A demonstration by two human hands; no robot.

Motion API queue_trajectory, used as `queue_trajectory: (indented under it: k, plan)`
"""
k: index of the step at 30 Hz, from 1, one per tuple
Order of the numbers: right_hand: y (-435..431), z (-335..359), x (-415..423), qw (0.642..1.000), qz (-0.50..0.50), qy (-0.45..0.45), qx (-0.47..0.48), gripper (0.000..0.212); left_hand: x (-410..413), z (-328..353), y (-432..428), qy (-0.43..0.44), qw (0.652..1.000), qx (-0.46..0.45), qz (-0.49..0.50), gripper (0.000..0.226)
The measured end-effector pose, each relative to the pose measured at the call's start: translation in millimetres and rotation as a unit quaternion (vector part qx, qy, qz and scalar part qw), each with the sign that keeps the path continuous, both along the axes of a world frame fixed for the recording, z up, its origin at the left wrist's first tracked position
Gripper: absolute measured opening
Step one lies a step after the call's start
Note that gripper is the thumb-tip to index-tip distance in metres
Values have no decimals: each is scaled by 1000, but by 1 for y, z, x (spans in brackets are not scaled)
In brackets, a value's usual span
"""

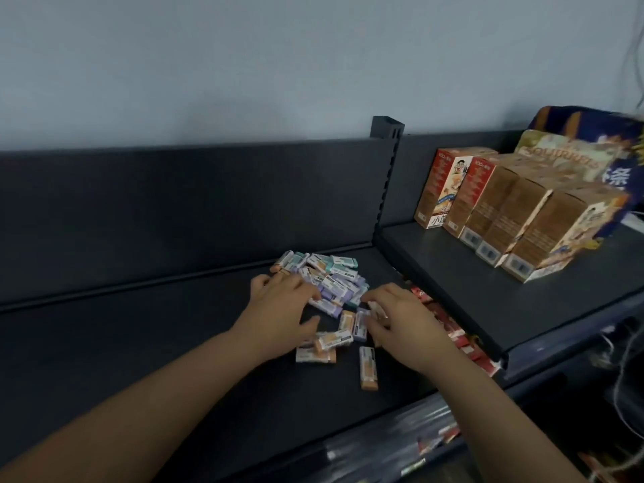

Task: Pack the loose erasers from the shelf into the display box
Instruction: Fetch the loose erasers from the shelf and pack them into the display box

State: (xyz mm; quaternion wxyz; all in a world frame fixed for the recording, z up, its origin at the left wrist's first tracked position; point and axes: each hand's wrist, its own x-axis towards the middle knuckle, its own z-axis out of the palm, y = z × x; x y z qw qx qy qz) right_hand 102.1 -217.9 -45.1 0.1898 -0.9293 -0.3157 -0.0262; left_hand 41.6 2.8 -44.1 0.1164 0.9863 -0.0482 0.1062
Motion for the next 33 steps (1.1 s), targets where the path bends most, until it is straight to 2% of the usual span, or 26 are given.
queue_trajectory:
  k: [3,5,8,13,16,19,24,28,33]
  plan:
    - [2,1,6,999,26,15,10,24,-5,0,-7,10,1000,-11,-13,38]
    - [4,-1,6,999,50,17,-6,20,-7,-4,-12,43,998,10,-38,47]
    - [7,-2,4,997,63,17,-40,24,-8,-9,-17,70,995,34,-56,56]
    - [9,1,5,995,80,15,-54,26,-9,-8,-13,77,994,-60,-41,32]
    - [14,4,2,995,92,24,-39,23,-12,-4,-4,53,993,-104,-14,28]
    - [26,7,-2,991,114,11,-70,22,-15,4,16,14,990,-133,43,33]
    - [52,7,-6,975,198,25,-101,22,-31,10,39,-4,986,-129,109,31]
    - [70,11,-2,963,221,44,-149,20,-58,8,46,1,982,-134,134,24]
    - [68,16,-3,956,253,7,-148,21,-89,3,56,-9,972,-165,170,20]
